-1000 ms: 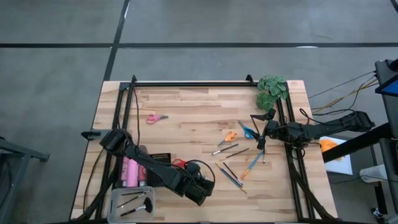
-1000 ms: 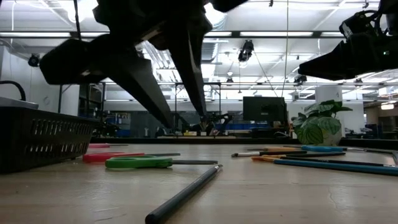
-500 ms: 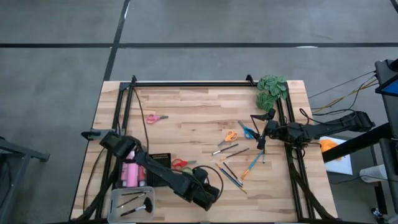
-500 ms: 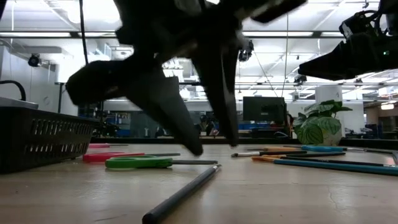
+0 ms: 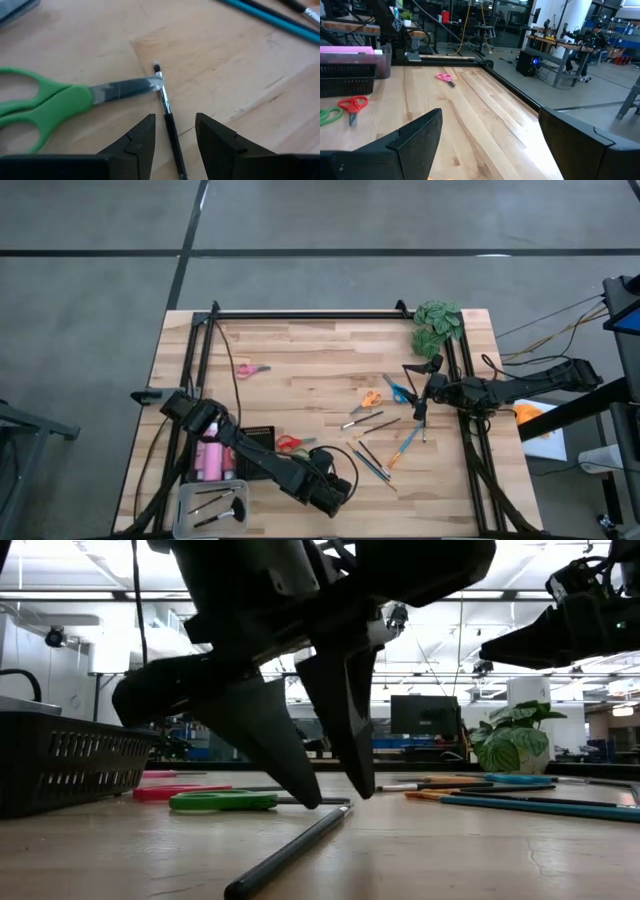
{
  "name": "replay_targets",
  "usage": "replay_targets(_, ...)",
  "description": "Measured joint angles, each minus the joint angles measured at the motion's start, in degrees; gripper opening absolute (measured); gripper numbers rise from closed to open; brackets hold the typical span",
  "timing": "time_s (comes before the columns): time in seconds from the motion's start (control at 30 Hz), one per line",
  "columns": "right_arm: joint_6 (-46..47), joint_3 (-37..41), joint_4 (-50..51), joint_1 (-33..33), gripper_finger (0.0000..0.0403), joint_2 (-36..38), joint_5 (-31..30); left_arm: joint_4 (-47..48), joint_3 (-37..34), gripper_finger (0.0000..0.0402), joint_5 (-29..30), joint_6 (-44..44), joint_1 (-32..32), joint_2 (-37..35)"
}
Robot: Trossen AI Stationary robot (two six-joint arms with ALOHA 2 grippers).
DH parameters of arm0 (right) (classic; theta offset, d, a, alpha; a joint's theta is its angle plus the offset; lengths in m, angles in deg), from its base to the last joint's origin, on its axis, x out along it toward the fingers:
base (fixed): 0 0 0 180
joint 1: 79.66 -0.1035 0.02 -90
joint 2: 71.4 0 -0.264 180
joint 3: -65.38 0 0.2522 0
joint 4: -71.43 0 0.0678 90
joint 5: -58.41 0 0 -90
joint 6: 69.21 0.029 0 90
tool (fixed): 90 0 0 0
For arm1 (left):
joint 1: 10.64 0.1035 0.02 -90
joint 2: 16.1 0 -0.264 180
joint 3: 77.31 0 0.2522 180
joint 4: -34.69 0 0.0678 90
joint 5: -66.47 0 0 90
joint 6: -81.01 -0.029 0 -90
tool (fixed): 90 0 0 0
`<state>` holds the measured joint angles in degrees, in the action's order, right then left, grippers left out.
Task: Pick & Place Paint Supplies
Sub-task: Put the silver paint brush into the transparent bin
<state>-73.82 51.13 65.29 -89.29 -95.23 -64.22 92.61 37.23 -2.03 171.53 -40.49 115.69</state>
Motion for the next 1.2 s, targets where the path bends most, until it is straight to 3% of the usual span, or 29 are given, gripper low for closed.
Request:
replay_targets(0.4, -0.04, 0.0, 0.0, 0.0, 0.0329, 0.0, 0.0, -4.96, -4.5, 0.0136, 0.58, -1.05, -0.09, -0.42)
replay_targets(0.9, 0.03, 0.0, 0.0, 0.02, 0.0329, 0.07, 0.0, -5.57, -4.65, 0.0012, 0.02, -2.02, 0.0, -0.39)
replay_targets(1.2, 0.03, 0.0, 0.0, 0.0, 0.0329, 0.04, -0.02, -5.63, -4.65, 0.0007, -0.06, -1.85, 0.0, -0.44)
